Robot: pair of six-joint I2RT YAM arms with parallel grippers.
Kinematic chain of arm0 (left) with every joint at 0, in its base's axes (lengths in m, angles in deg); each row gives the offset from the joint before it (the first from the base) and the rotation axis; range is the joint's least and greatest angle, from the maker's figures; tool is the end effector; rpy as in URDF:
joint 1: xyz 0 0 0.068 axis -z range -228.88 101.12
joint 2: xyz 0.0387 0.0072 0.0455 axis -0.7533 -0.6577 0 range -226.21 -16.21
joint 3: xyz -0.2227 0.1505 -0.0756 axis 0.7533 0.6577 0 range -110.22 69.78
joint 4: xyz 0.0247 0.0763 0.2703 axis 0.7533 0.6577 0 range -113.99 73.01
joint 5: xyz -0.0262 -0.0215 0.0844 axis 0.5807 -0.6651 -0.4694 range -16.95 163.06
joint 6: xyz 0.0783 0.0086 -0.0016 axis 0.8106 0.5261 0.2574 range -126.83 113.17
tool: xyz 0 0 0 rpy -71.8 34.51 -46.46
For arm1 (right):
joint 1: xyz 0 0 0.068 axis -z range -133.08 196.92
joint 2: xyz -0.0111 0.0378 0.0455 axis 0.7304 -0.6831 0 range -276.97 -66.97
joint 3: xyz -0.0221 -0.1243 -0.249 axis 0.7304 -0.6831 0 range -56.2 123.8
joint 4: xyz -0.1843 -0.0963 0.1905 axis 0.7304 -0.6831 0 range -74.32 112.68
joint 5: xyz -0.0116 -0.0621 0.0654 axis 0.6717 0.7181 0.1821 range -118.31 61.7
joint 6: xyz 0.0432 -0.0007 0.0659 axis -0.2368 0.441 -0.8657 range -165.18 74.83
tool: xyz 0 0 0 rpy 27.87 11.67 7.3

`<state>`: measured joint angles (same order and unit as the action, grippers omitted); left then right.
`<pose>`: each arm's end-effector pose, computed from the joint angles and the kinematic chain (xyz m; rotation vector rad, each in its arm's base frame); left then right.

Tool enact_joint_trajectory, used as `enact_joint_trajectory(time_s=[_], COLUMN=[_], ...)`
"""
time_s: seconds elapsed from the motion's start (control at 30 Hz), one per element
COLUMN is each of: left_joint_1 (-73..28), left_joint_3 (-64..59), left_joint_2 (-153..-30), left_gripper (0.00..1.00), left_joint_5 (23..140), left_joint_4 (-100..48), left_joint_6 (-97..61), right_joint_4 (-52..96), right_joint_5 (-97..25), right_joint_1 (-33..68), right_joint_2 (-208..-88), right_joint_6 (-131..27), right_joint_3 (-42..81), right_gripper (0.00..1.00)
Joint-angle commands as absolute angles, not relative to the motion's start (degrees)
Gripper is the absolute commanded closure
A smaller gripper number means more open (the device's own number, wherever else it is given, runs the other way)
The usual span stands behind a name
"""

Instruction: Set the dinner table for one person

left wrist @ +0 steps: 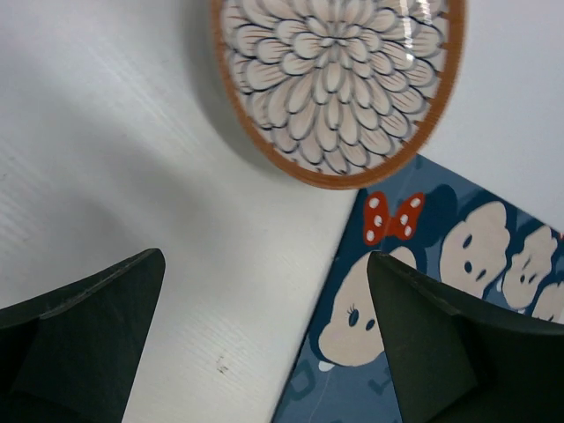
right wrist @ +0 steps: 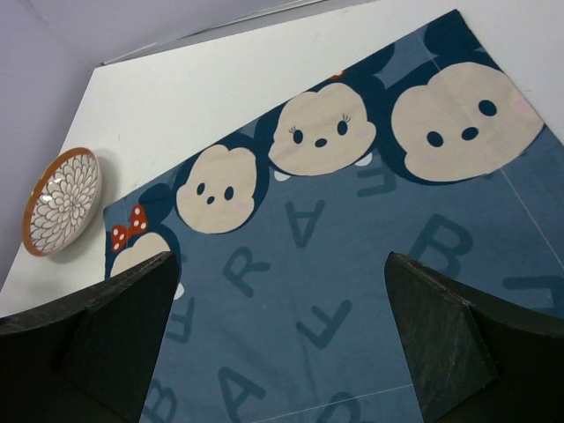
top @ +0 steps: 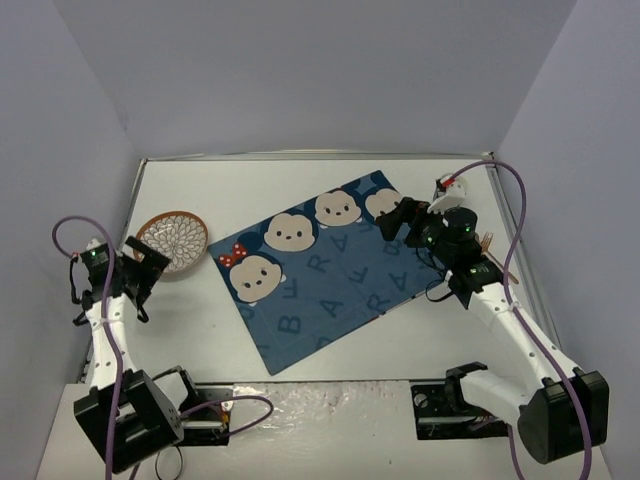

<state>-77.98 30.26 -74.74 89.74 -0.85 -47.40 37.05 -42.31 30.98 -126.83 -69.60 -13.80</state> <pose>0.2308 0.1063 0.2211 -1.1925 1.9758 -0.4380 0.2802 0.0971 0.3172 -0.0699 1.6730 0.7355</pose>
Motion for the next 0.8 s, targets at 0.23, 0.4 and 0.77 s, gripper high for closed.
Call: enact_joint_trajectory(time_s=[0.23,0.4,0.77], left_joint_1=[-82.27,-82.19,-79.2], left_joint_3=[37.01,35.86,33.93], left_joint_2=[-82.92,-91.69,-101.29], left_gripper=[0.09,0.16,0.37], left_joint_5=[96.12,97.4,94.32], left_joint_4=[-28.6,-33.75,-39.02], left_joint_6=[-60.52,-61.58,-64.22], right_joint_4=[40.38,40.57,40.7], right_joint_5=[-41.19,-40.66,-40.08], right_joint_1=[27.01,26.79,26.88], right_joint_2=[-122.83,-122.6,-122.78], right_joint_6=[-67.27,-67.06,-67.24], right_joint_3=[-15.93,-16.56,-16.82], right_gripper=[0.0,0.0,0.0])
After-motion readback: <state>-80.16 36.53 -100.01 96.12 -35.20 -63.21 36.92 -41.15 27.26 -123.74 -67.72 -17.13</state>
